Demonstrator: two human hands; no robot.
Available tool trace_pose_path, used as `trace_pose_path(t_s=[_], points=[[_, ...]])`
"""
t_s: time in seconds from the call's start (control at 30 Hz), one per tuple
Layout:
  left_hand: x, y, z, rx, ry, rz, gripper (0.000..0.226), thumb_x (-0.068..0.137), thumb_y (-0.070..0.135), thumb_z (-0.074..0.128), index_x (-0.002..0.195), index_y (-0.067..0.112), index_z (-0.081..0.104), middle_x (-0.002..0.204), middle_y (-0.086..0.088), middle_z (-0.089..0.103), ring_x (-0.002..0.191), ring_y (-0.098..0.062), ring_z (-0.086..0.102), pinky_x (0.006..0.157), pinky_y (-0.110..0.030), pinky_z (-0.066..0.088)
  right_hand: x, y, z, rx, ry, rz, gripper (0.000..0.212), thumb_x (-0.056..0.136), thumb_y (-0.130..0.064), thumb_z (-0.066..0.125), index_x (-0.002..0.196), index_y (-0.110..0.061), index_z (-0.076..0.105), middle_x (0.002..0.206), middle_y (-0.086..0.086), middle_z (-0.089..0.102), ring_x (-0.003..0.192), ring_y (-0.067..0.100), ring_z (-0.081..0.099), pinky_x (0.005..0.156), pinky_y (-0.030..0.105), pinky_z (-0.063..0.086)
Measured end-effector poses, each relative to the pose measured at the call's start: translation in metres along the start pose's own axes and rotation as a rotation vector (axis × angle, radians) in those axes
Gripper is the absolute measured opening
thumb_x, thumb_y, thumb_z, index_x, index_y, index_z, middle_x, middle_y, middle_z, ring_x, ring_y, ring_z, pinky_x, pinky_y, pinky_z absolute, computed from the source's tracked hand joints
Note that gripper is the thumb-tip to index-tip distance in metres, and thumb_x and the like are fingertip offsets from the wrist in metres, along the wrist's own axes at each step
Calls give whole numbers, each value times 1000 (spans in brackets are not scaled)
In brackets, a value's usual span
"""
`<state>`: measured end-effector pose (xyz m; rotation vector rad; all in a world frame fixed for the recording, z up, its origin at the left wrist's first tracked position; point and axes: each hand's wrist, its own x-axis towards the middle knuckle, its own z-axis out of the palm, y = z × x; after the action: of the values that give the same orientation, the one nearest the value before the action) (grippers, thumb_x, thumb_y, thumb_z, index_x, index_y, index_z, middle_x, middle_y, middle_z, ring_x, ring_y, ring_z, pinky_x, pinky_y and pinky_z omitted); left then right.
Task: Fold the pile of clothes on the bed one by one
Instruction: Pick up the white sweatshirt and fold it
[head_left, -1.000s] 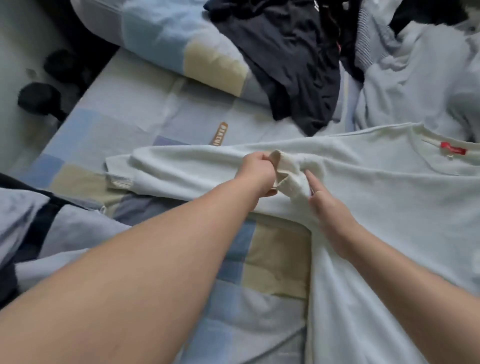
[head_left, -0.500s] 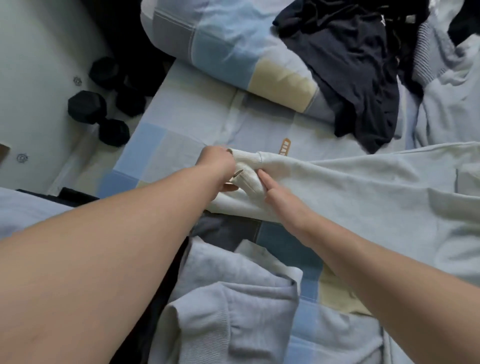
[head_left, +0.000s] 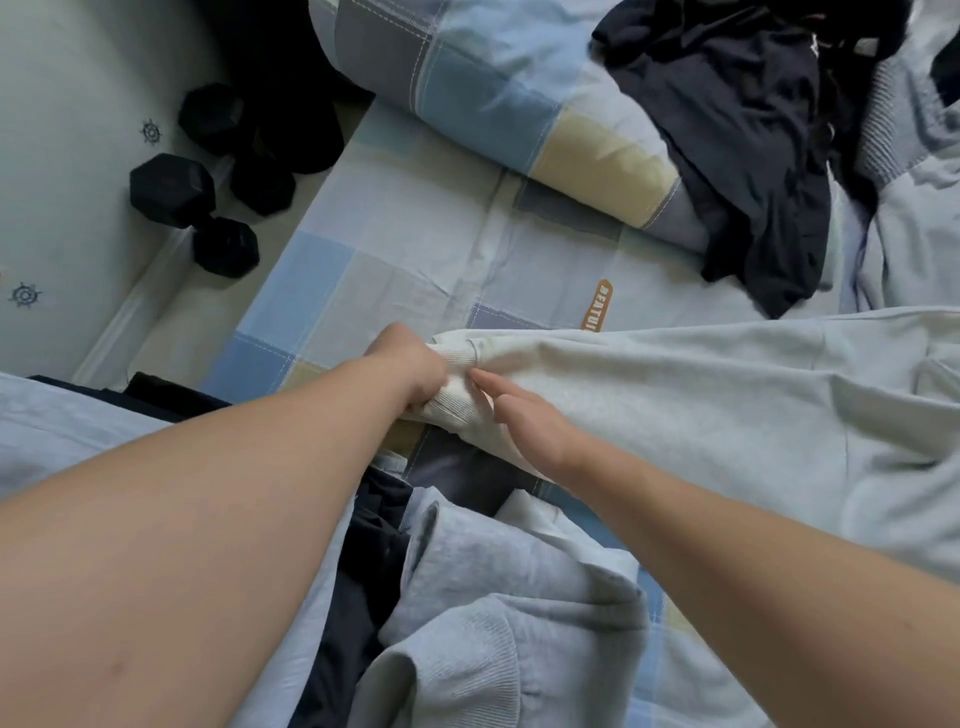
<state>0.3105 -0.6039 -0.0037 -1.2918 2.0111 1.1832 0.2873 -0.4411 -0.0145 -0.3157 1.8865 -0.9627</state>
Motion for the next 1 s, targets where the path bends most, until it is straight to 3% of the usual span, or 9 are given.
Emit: trace_pose_path(t_s=[0.1,0.23,0.3,0.4,0.47,0.6,0.73,0.87,1.0], points=[[3,-6,5,211,151,-3,39,91,7,62,129,9,54,127,-15,60,116,-36,59,82,-33,42,-14,18,-27,0,165,14,66,80,-27,40,144,-20,53,147,-9,51,138,8,43,118,28,31],[-7,5,20,452,261,117,47,92,18,59,137,19,44,141,-12,46,130,-36,43,101,-43,38,-39,59,-89,-214,377,109,53,92,-23,50,145,-28,51,126,-6,59,108,13,55,93,30,44],[-12,21,33,554,238,312,52,91,24,60,139,26,42,145,-6,39,134,-31,36,106,-42,32,-45,78,-121,-385,473,163,58,93,-22,54,149,-27,44,134,2,56,120,23,54,100,38,44],[-13,41,64,686,76,542,52,90,45,62,138,31,47,143,1,45,134,-26,38,107,-41,30,-43,94,-156,-623,534,226,66,92,-24,55,154,-28,33,161,-1,30,149,23,23,117,46,25],[-7,48,85,748,42,571,49,90,58,59,131,31,51,134,2,55,128,-25,46,104,-43,33,-36,100,-171,-735,503,233,65,93,-27,54,154,-32,31,162,-4,27,150,22,20,119,49,16],[6,45,98,843,154,575,49,98,66,37,119,26,54,124,-2,64,119,-27,55,93,-42,38,-16,107,-189,-839,383,189,39,94,-28,52,132,-33,54,131,-5,55,126,19,50,119,55,5],[22,33,78,873,196,566,42,103,60,26,96,23,44,110,-8,65,100,-32,59,73,-38,35,-4,101,-206,-854,451,121,10,93,-24,52,95,-28,60,83,-12,57,98,20,58,93,40,29],[32,43,59,878,377,630,46,102,60,22,91,20,41,88,-5,58,77,-30,52,62,-38,36,2,100,-207,-696,661,-92,8,98,-26,55,92,-23,59,89,-5,56,85,21,48,82,39,40],[38,41,71,949,443,539,44,105,53,29,107,15,52,105,-11,64,95,-35,59,67,-39,37,18,106,-188,-684,665,1,15,102,-30,49,100,-22,62,88,-1,60,92,30,56,75,37,38]])
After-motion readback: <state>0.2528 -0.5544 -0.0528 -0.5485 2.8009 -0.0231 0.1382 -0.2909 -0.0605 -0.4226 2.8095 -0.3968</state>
